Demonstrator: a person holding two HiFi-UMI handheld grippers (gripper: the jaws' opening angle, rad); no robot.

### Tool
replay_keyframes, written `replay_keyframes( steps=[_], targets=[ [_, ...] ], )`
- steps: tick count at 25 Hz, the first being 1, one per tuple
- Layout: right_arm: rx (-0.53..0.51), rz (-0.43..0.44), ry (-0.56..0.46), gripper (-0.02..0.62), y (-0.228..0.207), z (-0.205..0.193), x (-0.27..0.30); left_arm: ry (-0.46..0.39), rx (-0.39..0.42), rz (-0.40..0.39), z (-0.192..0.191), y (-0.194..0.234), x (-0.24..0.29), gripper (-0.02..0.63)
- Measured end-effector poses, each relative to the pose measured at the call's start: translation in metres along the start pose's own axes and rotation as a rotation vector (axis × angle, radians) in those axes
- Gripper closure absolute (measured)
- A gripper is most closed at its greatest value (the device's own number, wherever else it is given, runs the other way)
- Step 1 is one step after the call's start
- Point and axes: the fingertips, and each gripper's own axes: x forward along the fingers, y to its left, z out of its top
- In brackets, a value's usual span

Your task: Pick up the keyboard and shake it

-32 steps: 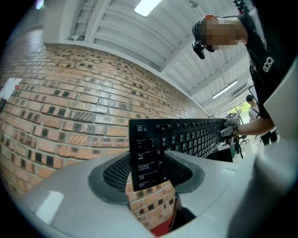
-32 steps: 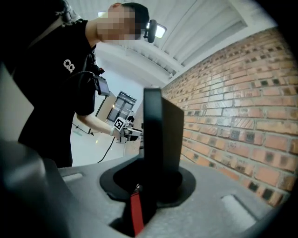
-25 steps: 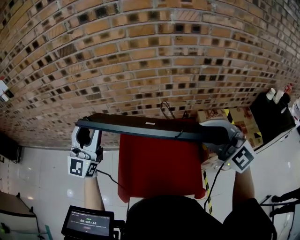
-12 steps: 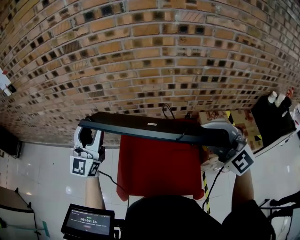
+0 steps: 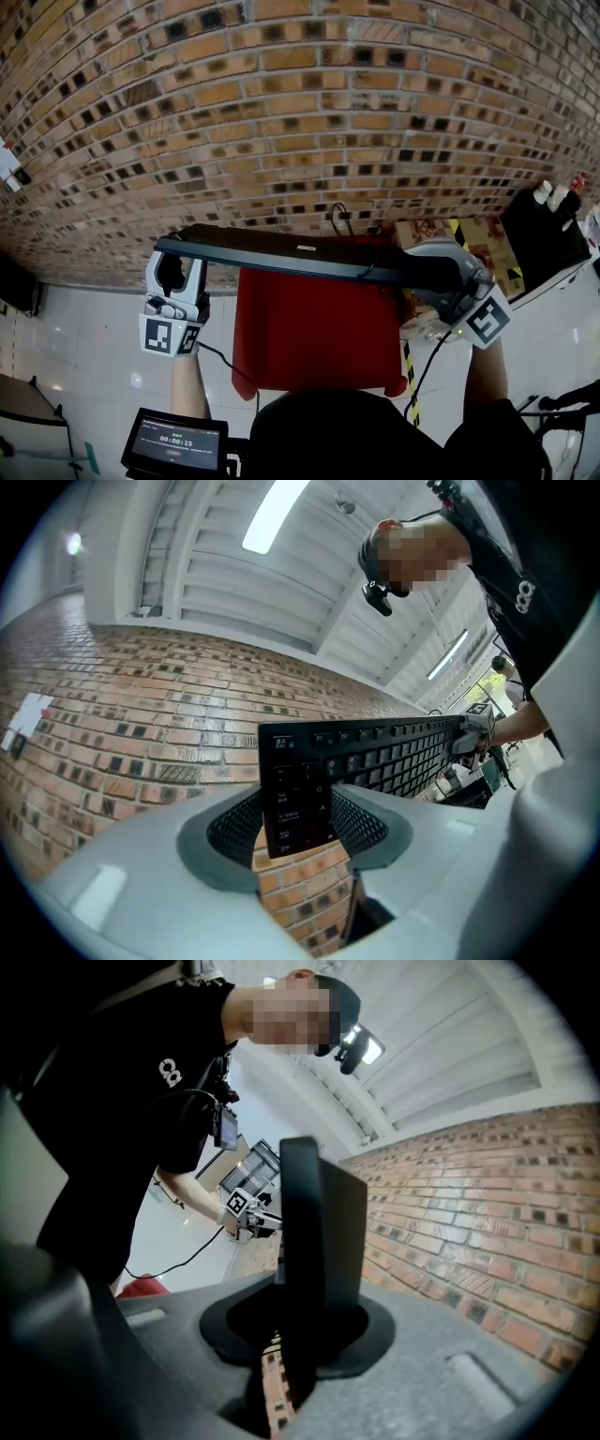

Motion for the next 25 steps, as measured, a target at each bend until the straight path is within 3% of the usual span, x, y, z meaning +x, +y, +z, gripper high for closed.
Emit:
replay_keyframes(
  steps=[4,10,13,19,25],
  targets=[
    [-0.043,-0.012,-0.014,0.520,-0.001,0.010,-0.004,-0.044,0.020,0.004,0.015,0.001,0.002,0.376],
    [0.027,0.017,0.024,0.520,0.003,-0.002,0.000,0.017,-0.044,0.021,-0.015,-0.002,-0.003,0.374],
    [-0.049,0.035,0.076,0.523,0.007,-0.001,0.000,0.024,-0.076,0.041,-0.025,-0.001,-0.009,0.374],
    [-0.305,0.080,0.137,0.529,0.017,0.033,0.010,-0.010,-0.153,0.093,-0.032,0.007,-0.025,0.373],
    [-0.295,0.101,0.138,0.529,0.016,0.028,0.014,-0.003,-0.166,0.113,-0.038,0.008,-0.029,0.373]
  ],
)
